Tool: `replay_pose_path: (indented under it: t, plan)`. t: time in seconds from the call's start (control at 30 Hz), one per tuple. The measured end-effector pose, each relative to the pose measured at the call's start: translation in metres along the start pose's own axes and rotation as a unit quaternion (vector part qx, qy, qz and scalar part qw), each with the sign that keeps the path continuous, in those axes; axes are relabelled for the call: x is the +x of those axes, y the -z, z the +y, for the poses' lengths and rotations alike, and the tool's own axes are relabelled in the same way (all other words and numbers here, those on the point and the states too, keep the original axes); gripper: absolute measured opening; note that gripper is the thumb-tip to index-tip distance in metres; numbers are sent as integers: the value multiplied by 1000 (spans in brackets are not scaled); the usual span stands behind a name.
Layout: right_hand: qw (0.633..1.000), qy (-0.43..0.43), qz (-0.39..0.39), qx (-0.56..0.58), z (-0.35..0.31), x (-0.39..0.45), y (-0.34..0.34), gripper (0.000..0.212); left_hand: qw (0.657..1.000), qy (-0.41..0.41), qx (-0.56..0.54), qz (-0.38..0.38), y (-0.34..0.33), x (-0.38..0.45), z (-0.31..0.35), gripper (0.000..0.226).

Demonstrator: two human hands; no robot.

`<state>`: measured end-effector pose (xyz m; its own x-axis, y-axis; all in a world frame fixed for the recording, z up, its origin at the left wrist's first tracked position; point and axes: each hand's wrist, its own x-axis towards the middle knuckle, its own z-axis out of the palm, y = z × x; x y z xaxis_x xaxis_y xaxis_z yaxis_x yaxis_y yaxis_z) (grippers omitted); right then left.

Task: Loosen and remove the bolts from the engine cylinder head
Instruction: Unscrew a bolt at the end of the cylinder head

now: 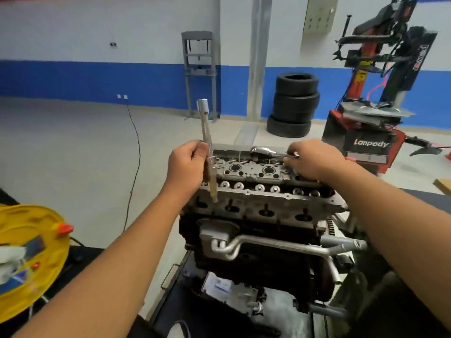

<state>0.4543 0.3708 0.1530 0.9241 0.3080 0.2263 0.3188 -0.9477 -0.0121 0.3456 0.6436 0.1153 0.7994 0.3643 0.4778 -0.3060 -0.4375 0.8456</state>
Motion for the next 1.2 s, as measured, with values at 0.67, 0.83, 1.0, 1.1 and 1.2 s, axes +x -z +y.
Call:
replay_pose_path:
  t: [0.67, 0.83, 1.0, 1.1, 1.2]
  plan:
    - [969, -138, 155, 131, -24, 25, 15, 33, 970, 147, 159, -111, -61, 41, 35, 10]
    - [790, -134, 88, 592, -19, -2, 71, 26, 960, 97, -215, 148, -13, 72, 54, 15]
    - [718, -137, -43, 681, -41, -25, 80, 20, 944, -30, -259, 204, -5, 73, 70, 31]
    - [644, -157, -110, 741, -51, -30, 76, 17, 958, -39, -228, 167, -16, 57, 58, 35]
    - [617, -177, -141, 754, -57, -32, 64, 16, 961, -23, -234, 148, -28, 41, 37, 37]
